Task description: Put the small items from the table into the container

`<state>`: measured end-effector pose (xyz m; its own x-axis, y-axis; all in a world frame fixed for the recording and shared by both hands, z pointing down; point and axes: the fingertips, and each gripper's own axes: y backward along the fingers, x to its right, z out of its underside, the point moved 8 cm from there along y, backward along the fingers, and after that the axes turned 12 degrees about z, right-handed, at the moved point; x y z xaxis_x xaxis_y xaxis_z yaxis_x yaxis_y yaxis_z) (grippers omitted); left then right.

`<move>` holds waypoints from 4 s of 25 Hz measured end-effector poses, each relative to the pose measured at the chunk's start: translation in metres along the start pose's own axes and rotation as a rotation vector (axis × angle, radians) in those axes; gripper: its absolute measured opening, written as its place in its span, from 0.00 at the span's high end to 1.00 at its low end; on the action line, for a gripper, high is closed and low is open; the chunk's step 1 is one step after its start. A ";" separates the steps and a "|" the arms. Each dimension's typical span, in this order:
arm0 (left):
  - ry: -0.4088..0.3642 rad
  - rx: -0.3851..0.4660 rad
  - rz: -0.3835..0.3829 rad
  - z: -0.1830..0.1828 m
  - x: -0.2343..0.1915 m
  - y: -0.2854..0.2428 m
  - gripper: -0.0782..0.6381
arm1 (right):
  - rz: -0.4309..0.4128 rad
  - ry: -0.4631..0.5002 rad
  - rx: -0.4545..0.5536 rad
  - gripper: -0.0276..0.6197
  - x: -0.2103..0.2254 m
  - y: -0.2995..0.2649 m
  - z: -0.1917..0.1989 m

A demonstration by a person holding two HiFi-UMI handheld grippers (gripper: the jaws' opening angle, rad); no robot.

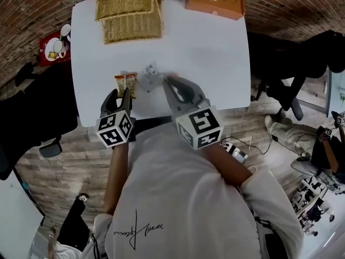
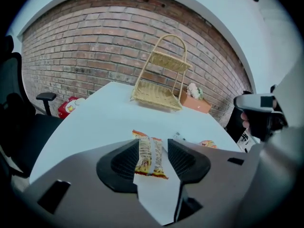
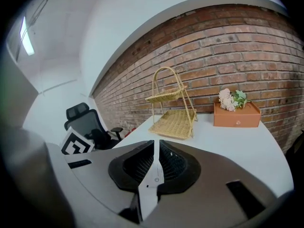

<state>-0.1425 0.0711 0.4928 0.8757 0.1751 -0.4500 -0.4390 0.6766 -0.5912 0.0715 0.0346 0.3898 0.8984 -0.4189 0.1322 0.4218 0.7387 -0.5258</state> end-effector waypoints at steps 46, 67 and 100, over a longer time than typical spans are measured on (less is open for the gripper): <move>0.085 -0.206 0.046 0.010 -0.020 -0.023 0.70 | -0.009 -0.008 -0.026 0.92 0.002 -0.016 0.001; 0.054 -0.073 0.143 -0.033 0.006 0.005 0.71 | -0.019 0.000 0.009 0.92 -0.011 -0.014 -0.005; -0.009 0.132 0.279 -0.119 0.049 0.028 0.71 | 0.010 -0.022 0.072 0.92 -0.009 -0.006 -0.022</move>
<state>-0.1358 0.0136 0.3745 0.7274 0.3729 -0.5761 -0.6332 0.6883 -0.3539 0.0582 0.0221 0.3738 0.9048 -0.4003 0.1456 0.4197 0.7795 -0.4651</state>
